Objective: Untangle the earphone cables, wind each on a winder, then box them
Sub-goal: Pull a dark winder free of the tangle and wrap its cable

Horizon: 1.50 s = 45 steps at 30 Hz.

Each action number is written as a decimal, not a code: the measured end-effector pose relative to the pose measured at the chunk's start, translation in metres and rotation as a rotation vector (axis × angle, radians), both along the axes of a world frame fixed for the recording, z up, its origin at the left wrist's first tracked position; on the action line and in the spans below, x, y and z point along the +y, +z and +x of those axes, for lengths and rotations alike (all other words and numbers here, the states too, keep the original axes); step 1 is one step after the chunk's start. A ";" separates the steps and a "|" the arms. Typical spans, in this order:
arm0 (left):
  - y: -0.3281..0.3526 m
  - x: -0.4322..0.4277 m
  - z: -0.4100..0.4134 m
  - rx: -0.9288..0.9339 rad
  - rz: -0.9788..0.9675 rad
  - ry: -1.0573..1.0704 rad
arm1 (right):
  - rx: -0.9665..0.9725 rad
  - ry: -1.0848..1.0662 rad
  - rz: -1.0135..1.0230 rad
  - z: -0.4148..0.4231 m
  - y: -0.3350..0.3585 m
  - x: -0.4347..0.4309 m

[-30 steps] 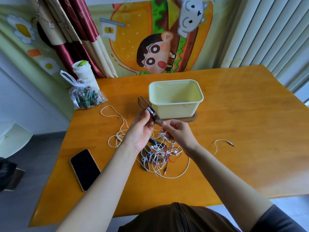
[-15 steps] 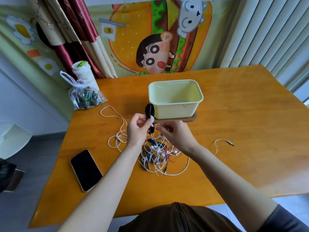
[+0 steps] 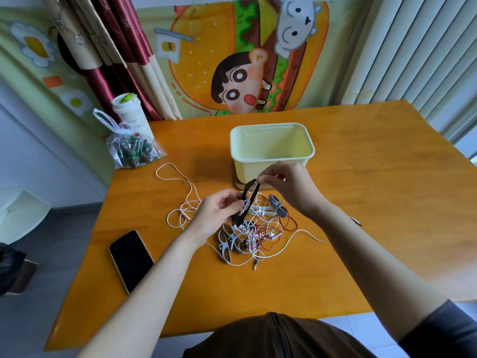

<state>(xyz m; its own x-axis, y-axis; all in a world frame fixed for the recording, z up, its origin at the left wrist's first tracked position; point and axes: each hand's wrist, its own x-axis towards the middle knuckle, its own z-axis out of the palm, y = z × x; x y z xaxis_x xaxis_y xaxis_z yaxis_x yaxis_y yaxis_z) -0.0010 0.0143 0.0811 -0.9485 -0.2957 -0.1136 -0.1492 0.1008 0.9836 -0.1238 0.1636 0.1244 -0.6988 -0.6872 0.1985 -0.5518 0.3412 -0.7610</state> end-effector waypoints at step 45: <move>0.001 0.013 -0.024 0.014 0.495 0.546 | -0.258 -0.009 0.030 0.053 -0.049 -0.015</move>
<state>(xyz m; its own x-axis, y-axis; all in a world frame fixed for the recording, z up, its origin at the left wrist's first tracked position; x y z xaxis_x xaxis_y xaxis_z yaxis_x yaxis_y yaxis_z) -0.0250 0.0270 0.0818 -0.6829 -0.6437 -0.3454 -0.0384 -0.4406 0.8969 -0.0713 0.1488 0.0756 -0.7299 -0.6835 -0.0076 -0.3377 0.3703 -0.8654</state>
